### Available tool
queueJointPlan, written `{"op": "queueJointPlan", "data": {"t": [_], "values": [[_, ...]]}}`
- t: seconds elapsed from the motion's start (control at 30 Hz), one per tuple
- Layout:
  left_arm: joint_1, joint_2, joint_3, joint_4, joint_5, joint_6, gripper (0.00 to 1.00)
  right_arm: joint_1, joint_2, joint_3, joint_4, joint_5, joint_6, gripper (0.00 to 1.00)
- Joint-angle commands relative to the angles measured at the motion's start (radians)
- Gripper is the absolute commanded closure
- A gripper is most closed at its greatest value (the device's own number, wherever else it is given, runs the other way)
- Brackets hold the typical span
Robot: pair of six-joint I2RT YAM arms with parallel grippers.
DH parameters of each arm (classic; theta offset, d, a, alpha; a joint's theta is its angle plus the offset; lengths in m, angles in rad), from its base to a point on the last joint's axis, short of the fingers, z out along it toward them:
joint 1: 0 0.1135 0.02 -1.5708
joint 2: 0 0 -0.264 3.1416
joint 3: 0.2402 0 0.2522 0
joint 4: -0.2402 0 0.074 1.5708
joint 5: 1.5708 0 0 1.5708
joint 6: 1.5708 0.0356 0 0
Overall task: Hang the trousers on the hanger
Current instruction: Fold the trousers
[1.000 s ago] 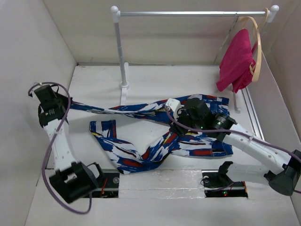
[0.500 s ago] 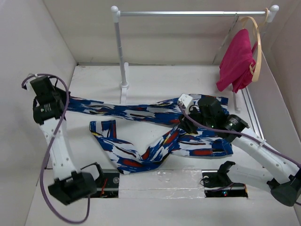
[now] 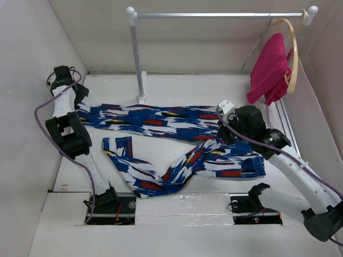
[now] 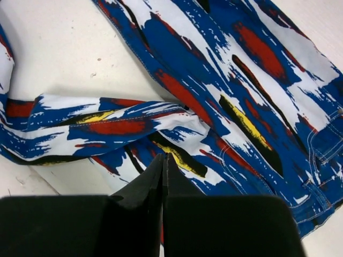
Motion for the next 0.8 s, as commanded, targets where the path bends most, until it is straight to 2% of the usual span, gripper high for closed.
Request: {"op": "queueJointPlan", "data": {"t": [0.0, 0.07, 0.1, 0.17, 0.2, 0.23, 0.27, 0.3, 0.33, 0.37, 0.4, 0.47, 0.5, 0.63, 0.73, 0.77], "values": [[-0.023, -0.113, 0.010, 0.064, 0.014, 0.015, 0.39, -0.022, -0.039, -0.032, -0.003, 0.090, 0.057, 1.00], [-0.040, -0.211, -0.107, 0.127, 0.053, 0.023, 0.35, -0.066, -0.053, -0.078, -0.003, 0.129, 0.105, 0.98], [-0.056, -0.242, -0.153, 0.173, 0.057, 0.029, 0.34, -0.083, -0.056, -0.099, 0.009, 0.156, 0.123, 0.82], [-0.124, -0.333, -0.257, 0.197, 0.096, 0.027, 0.35, -0.135, -0.068, -0.168, 0.036, 0.185, 0.180, 0.65], [-0.158, -0.367, -0.305, 0.247, 0.103, 0.023, 0.36, -0.204, -0.070, -0.193, 0.076, 0.172, 0.195, 0.49], [-0.199, -0.438, -0.398, 0.270, 0.124, 0.020, 0.37, -0.242, -0.070, -0.219, 0.099, 0.172, 0.215, 0.44], [-0.306, -0.472, -0.438, 0.287, 0.121, 0.010, 0.39, -0.285, -0.062, -0.260, 0.119, 0.131, 0.226, 0.41], [-0.368, -0.501, -0.480, 0.330, 0.121, 0.004, 0.40, -0.363, -0.058, -0.280, 0.160, 0.112, 0.237, 0.36], [-0.425, -0.548, -0.548, 0.338, 0.118, 0.001, 0.42, -0.400, -0.056, -0.299, 0.180, 0.111, 0.249, 0.34], [-0.565, -0.590, -0.616, 0.376, 0.142, -0.014, 0.44, -0.534, -0.038, -0.325, 0.206, 0.095, 0.248, 0.30], [-0.567, -0.590, -0.645, 0.376, 0.143, -0.014, 0.44, -0.536, -0.038, -0.325, 0.207, 0.095, 0.248, 0.30], [-0.643, -0.653, -0.711, 0.410, 0.164, -0.028, 0.45, -0.612, -0.015, -0.333, 0.240, 0.098, 0.246, 0.28], [-0.657, -0.699, -0.785, 0.428, 0.219, -0.031, 0.46, -0.691, -0.005, -0.330, 0.254, 0.089, 0.237, 0.27], [-0.657, -0.811, -0.942, 0.464, 0.326, -0.037, 0.46, -0.818, 0.054, -0.325, 0.315, 0.100, 0.209, 0.23], [-0.657, -0.883, -1.003, 0.431, 0.325, 0.007, 0.46, -0.914, 0.134, -0.313, 0.355, 0.048, 0.180, 0.19], [-0.657, -0.898, -1.011, 0.419, 0.322, 0.018, 0.46, -0.925, 0.162, -0.314, 0.415, 0.002, 0.174, 0.19]]}}
